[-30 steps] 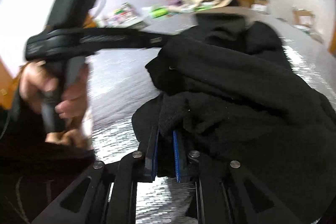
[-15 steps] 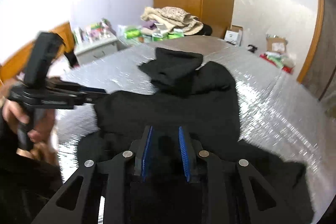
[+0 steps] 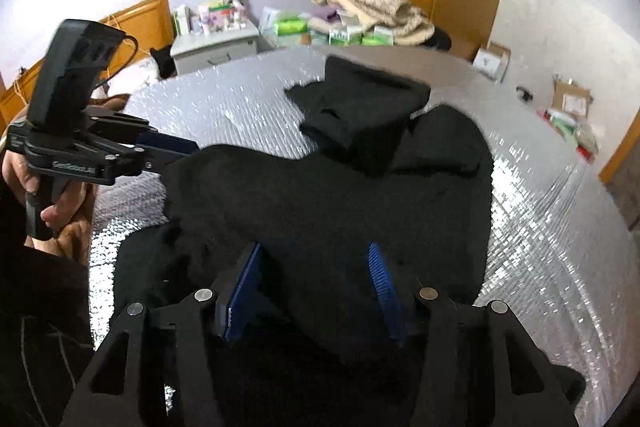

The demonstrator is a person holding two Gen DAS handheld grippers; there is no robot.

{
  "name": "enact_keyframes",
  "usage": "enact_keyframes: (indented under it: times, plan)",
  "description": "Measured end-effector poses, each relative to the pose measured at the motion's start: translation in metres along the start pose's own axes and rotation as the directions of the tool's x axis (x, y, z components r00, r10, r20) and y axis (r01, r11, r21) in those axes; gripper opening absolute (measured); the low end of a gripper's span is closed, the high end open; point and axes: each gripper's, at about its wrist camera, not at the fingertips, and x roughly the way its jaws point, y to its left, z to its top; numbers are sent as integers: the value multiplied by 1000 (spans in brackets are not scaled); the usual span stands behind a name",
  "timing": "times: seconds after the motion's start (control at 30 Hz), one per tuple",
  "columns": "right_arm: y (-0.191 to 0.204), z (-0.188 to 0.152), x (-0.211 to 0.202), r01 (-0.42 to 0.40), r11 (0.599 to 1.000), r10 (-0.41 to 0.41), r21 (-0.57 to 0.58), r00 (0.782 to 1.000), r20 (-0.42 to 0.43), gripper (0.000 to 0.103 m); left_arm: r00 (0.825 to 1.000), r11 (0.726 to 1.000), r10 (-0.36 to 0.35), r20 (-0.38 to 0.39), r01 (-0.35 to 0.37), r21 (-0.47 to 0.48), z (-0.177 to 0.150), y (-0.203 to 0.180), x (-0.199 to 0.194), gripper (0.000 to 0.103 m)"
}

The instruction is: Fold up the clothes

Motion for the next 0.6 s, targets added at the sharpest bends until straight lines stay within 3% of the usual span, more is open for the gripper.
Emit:
enact_keyframes:
  times: [0.03,0.1,0.13,0.23,0.37,0.47,0.6]
  plan:
    - [0,0,2,-7,1000,7,11,1000,-5,37,1000,1000,-2,-3,2,-3,0,0,1,31]
    - [0,1,0,-13,1000,12,22,1000,20,13,1000,1000,-3,-4,3,-9,0,1,2,31]
    - [-1,2,-4,0,1000,-1,28,999,42,10,1000,1000,-5,-3,5,-11,1,1,3,31]
    - [-7,5,-20,40,997,-48,67,992,115,8,1000,1000,-8,0,8,-11,2,3,5,29]
    - [-39,10,-46,149,961,-199,234,958,207,7,1000,1000,10,6,-10,1,6,2,9,5]
    - [-71,2,-59,227,889,-325,397,924,200,7,1000,1000,17,19,-17,24,12,-3,13,1]
    - [-113,-16,-70,308,753,-460,581,878,131,7,1000,999,19,20,-19,42,20,-10,19,1]
